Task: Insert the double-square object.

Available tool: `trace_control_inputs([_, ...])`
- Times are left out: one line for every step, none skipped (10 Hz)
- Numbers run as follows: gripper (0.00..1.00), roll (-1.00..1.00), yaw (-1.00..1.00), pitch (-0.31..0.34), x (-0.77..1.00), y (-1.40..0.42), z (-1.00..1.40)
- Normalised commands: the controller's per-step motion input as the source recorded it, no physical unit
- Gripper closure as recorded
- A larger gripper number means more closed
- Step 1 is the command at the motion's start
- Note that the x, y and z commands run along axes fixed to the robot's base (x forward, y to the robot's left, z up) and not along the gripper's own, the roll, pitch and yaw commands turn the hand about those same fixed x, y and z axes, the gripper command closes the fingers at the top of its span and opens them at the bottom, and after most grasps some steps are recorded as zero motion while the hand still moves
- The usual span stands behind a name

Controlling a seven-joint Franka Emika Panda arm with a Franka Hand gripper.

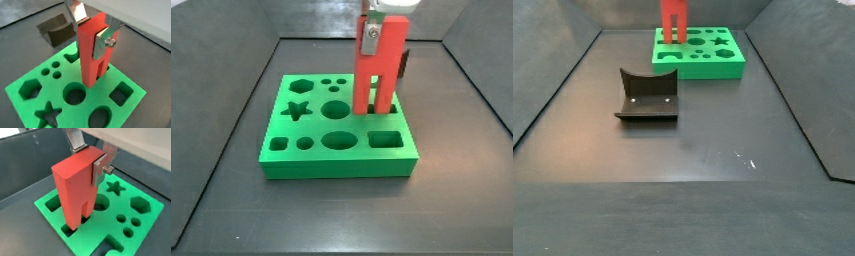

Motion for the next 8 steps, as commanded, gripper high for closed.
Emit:
trace_control_inputs([1.00,0.12,-0.49,0.081,0.57,0.11,-0.49])
trace_control_inputs([1.00,0.19,-0.46,0.141,0.46,0.03,-0.36])
trace_control_inputs([1.00,0.18,-0.39,0.126,0.35,0.00,-0.36])
trace_control_inputs([1.00,0.07,-0.19,0.100,0.29,0.00,-0.42])
trace_control_inputs([1.00,0.02,-0.01,0.060,0.34,-0.09,-0.44])
trace_control_inputs([1.00,0.00,0.00,0.010,0.26,-0.09,-0.41])
trace_control_inputs([1.00,0.00,0.08,0.000,0.12,-0.03,-0.39])
trace_control_inputs([1.00,0.00,0.21,0.000,0.08,0.00,-0.38])
